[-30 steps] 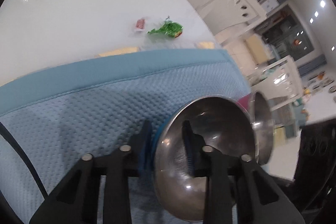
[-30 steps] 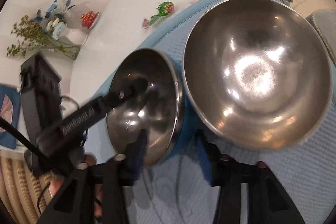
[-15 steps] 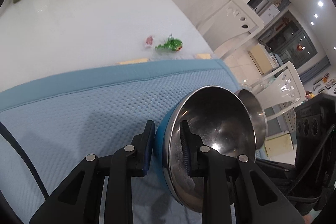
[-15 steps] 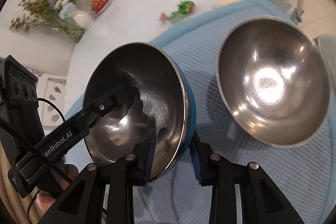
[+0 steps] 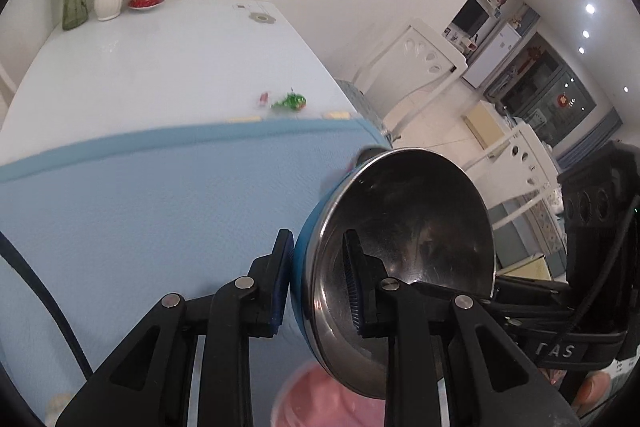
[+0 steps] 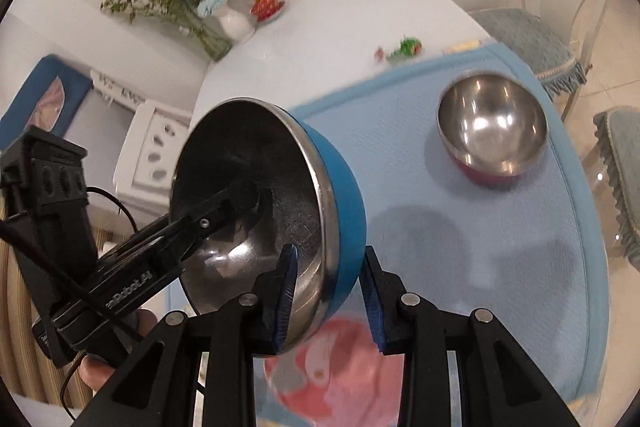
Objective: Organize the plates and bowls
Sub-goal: 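Lower the blue steel bowl into the pink cartoon bowl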
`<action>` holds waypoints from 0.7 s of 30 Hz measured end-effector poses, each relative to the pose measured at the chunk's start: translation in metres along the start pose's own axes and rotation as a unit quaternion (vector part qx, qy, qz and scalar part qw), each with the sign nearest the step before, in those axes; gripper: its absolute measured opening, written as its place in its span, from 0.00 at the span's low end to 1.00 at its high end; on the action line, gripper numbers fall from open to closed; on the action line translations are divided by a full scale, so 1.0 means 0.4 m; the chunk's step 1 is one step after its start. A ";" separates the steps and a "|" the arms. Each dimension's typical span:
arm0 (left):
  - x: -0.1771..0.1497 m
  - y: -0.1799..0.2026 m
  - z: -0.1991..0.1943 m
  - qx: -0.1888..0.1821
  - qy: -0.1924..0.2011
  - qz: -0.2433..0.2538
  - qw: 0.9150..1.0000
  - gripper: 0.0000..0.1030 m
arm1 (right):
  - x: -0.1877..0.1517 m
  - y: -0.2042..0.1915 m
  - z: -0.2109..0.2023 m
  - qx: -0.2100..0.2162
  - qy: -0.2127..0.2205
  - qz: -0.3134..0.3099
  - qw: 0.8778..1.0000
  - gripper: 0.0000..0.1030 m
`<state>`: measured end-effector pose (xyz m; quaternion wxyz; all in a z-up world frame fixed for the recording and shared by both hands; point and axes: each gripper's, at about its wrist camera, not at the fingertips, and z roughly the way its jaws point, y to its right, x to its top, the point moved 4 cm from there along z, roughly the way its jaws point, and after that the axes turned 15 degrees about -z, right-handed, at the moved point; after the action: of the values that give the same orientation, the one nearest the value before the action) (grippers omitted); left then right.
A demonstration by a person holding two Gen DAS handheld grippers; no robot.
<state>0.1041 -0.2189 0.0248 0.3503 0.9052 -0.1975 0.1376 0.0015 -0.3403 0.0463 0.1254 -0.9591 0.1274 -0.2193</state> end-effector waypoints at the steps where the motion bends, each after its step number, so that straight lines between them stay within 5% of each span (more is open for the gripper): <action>1: -0.026 0.003 -0.011 0.001 0.002 -0.003 1.000 0.20 | -0.019 -0.005 -0.001 -0.001 -0.007 0.000 1.000 0.31; 13: -0.303 -0.004 -0.029 0.035 -0.042 -0.019 0.998 0.21 | -0.303 0.009 0.031 -0.006 -0.095 0.008 0.995 0.31; 21: -0.351 -0.029 -0.005 0.042 -0.046 -0.037 0.997 0.21 | -0.334 0.013 0.054 -0.031 -0.095 -0.008 0.995 0.31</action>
<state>-0.0152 -0.1732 -0.0350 0.3071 0.9313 -0.1734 0.0906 -0.1063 -0.3011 -0.0260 0.1058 -0.9800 0.1141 -0.1241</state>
